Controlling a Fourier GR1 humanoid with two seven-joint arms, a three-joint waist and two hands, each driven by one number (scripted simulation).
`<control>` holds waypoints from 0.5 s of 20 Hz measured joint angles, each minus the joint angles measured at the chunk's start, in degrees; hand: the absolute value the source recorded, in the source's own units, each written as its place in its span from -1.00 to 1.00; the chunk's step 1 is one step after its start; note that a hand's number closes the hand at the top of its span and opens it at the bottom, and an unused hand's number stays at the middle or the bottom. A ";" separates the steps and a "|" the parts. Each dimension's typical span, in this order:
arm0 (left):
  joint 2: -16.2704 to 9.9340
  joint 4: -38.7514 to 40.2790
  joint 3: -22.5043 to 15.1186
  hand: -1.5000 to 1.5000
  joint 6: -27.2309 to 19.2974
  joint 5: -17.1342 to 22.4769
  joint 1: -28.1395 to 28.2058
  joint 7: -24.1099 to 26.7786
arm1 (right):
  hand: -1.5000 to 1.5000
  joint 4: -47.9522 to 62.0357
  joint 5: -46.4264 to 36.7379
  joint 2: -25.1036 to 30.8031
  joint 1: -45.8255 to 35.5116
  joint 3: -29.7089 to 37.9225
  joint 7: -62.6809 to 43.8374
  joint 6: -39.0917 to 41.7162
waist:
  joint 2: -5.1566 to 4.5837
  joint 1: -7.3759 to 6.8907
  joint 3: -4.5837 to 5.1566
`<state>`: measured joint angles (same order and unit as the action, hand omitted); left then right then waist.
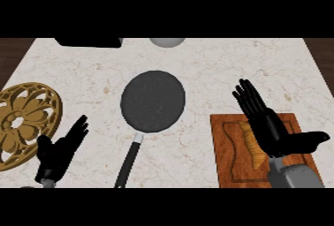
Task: Pick the croissant from the cutting board and place it in the pan
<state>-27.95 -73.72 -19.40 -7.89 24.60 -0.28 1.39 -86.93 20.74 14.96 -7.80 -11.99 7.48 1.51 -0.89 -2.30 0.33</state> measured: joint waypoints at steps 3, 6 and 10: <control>-0.24 -1.78 0.14 0.00 -2.81 -2.93 0.66 0.71 | -1.00 0.65 -2.39 0.40 -1.77 1.48 -1.41 -3.04 | 0.54 0.91 -0.25; -3.15 -4.12 1.51 0.00 -5.79 -6.07 -0.87 0.89 | -1.00 1.84 -6.29 2.21 -4.44 4.79 -2.63 -9.09 | 0.90 1.19 -0.31; -4.36 -4.95 1.92 0.00 -7.66 -7.79 -0.63 0.97 | -1.00 5.03 -14.77 8.02 -0.82 9.36 -6.90 -19.88 | 1.37 3.66 -0.02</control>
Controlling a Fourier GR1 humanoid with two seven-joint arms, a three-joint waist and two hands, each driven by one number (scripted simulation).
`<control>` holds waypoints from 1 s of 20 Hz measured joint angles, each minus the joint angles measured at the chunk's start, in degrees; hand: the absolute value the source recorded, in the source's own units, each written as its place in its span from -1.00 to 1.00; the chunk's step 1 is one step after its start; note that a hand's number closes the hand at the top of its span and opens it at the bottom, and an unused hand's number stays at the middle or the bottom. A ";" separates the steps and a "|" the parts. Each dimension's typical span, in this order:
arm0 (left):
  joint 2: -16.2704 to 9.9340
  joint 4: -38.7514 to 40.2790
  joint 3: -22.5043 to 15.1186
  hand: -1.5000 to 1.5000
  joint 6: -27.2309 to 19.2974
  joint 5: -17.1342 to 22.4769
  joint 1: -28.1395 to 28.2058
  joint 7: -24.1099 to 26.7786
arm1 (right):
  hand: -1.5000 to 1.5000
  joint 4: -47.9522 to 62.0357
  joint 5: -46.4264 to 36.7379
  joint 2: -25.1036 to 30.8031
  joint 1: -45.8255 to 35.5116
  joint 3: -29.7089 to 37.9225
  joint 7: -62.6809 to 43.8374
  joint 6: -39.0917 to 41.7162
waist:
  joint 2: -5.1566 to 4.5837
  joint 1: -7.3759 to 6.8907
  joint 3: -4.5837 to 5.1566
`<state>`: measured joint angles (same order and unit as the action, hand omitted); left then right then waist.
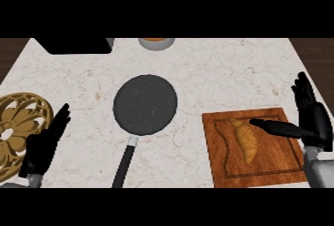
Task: Pick the croissant from the cutting board and place it in the pan
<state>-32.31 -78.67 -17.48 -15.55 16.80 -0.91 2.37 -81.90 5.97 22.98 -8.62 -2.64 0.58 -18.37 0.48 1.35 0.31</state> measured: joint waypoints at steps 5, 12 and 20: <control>0.07 -2.94 -0.76 0.00 -2.86 -2.20 0.94 -1.57 | -1.00 -4.67 -7.46 4.94 8.75 0.51 -9.38 -7.63 | 0.19 0.57 -0.08; 0.21 -6.29 -1.90 0.00 -4.41 -4.60 0.93 -4.00 | -1.00 -14.19 -17.16 18.21 12.67 -3.92 -25.74 -0.73 | -0.09 -0.54 -0.09; 1.09 -8.70 -2.64 0.00 -4.42 -6.60 0.86 -6.25 | -1.00 -22.74 -15.14 22.67 3.72 -9.78 -43.95 15.19 | -0.44 -2.07 -0.20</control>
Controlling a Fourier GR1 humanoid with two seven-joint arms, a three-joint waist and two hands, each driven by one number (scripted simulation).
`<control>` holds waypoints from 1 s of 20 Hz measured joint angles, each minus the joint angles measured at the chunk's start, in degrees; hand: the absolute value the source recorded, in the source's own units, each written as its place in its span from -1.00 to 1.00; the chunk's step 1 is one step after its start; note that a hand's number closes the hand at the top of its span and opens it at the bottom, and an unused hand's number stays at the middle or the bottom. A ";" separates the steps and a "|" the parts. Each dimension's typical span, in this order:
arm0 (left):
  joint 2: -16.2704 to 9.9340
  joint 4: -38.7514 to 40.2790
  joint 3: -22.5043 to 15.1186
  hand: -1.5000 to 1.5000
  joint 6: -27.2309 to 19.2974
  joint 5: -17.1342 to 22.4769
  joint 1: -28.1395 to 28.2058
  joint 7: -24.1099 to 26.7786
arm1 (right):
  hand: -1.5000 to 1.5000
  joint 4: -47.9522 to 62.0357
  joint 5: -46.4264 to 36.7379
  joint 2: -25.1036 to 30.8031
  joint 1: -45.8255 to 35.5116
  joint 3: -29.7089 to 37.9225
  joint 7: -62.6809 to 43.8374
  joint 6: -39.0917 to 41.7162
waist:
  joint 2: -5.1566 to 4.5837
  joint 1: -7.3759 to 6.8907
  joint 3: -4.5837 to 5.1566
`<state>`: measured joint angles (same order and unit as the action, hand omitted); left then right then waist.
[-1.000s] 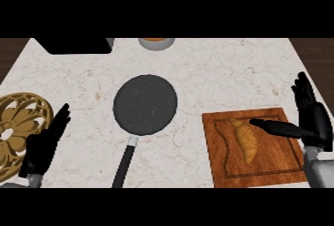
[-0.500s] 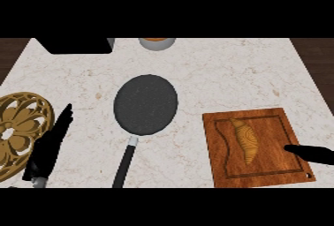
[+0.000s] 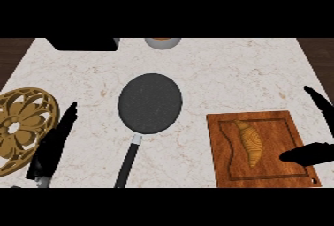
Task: Pick the croissant from the cutting board and place it in the pan
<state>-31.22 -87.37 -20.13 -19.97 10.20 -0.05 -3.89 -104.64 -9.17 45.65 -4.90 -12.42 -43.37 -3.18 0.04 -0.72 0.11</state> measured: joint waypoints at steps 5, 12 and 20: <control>0.79 -1.31 0.65 0.00 0.46 -1.26 -0.09 -1.61 | -1.00 1.49 0.20 -2.84 -8.52 -3.13 -9.38 7.27 | -0.07 -0.10 -0.05; 1.98 -1.10 1.58 0.00 1.43 -2.72 1.03 -0.87 | -1.00 8.12 -0.42 -10.42 -18.07 -8.16 -16.37 11.58 | -0.11 -0.29 -0.06; 1.94 -1.88 2.97 0.00 2.89 -2.83 0.60 -2.44 | -1.00 15.69 0.42 -12.88 -22.30 -13.07 -18.80 15.76 | -0.09 -0.29 -0.05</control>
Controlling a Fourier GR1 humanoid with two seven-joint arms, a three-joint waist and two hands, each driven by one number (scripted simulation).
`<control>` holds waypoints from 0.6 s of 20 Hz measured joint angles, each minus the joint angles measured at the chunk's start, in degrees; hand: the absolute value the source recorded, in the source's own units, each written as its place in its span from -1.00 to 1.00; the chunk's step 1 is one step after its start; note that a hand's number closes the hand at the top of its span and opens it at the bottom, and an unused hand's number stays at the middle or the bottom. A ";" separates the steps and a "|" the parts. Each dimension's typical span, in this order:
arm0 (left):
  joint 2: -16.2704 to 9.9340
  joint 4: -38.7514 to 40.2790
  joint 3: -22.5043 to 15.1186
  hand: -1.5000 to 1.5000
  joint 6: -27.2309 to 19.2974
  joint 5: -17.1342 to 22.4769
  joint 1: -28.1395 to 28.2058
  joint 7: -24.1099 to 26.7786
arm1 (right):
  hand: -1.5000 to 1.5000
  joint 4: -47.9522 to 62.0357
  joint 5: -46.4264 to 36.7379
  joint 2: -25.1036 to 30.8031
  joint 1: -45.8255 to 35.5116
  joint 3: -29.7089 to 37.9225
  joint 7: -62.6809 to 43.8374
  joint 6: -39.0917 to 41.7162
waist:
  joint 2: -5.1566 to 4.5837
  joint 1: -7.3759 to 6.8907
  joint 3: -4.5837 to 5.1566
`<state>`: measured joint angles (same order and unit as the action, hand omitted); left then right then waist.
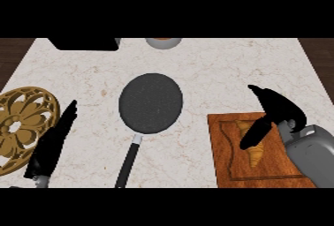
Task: Pick the croissant from the cutting board and place it in the pan
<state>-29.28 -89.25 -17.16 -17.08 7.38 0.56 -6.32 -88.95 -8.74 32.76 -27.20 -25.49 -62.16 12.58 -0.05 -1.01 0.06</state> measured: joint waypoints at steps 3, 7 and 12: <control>0.15 -0.28 0.32 0.00 -0.29 -0.65 0.67 0.19 | -1.00 1.72 0.60 -0.81 -0.75 -1.66 -1.15 1.03 | 0.06 0.12 0.01; 0.81 0.24 0.98 0.00 0.21 -0.91 0.65 0.55 | -1.00 4.35 1.62 -1.55 -2.25 -2.21 -1.35 2.50 | 0.06 0.37 0.00; 2.07 0.12 0.68 0.00 -0.18 -2.23 0.58 -0.17 | -1.00 6.70 1.54 -3.24 -3.21 -3.97 -2.23 3.36 | 0.08 0.58 0.00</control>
<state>-27.21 -89.13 -16.48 -17.26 5.14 1.14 -6.49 -82.25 -7.20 29.52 -30.42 -29.46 -64.39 15.94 0.04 -0.44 0.06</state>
